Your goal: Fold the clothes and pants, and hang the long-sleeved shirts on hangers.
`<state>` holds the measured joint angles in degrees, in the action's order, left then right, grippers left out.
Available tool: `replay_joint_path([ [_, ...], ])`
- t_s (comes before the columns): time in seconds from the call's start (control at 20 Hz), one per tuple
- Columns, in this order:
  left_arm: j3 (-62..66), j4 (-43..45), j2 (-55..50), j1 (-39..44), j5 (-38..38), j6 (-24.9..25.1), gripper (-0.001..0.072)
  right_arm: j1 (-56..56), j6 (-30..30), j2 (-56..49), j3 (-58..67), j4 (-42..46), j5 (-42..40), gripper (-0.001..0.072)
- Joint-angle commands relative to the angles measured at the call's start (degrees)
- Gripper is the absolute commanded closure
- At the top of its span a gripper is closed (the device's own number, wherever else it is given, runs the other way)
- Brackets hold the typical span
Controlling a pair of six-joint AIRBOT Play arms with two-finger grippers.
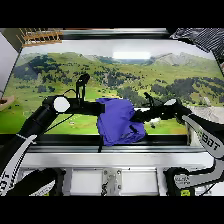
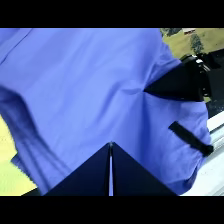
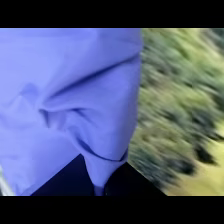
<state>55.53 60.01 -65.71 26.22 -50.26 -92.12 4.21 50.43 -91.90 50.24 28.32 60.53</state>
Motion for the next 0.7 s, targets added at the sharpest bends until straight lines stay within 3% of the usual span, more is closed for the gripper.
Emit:
replay_joint_path([
  [0.0,-0.2,-0.1,0.4,0.2,0.3,-0.3,0.0695,1.6,-0.5,0.9,2.3,-2.6,-0.2,0.0708],
  [0.3,-0.2,0.0,0.4,0.2,0.9,-0.3,0.0696,-17.0,21.2,20.6,7.7,24.8,-2.2,0.0708],
  [0.45,-0.2,0.0,0.4,0.2,1.6,-0.3,0.0695,-30.8,24.9,28.3,7.7,31.9,-4.9,0.0708],
  [0.65,-0.2,0.0,0.4,0.2,2.0,-0.3,0.0695,-47.1,25.7,31.5,7.7,33.3,-7.8,0.0708],
])
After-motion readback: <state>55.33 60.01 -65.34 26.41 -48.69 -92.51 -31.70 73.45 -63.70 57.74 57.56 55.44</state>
